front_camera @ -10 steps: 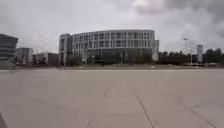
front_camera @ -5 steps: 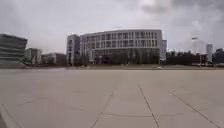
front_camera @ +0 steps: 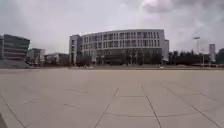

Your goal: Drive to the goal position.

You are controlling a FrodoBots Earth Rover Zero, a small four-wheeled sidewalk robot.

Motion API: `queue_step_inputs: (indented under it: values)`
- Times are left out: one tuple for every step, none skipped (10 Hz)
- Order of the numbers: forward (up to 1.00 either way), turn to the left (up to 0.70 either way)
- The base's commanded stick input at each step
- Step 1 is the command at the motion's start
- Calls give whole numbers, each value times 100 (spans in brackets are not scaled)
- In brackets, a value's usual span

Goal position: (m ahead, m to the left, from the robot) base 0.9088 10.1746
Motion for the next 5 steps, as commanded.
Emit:
queue_step_inputs:
  values:
    - [4,70]
    - [4,70]
    - [4,70]
    - [4,70]
    - [4,70]
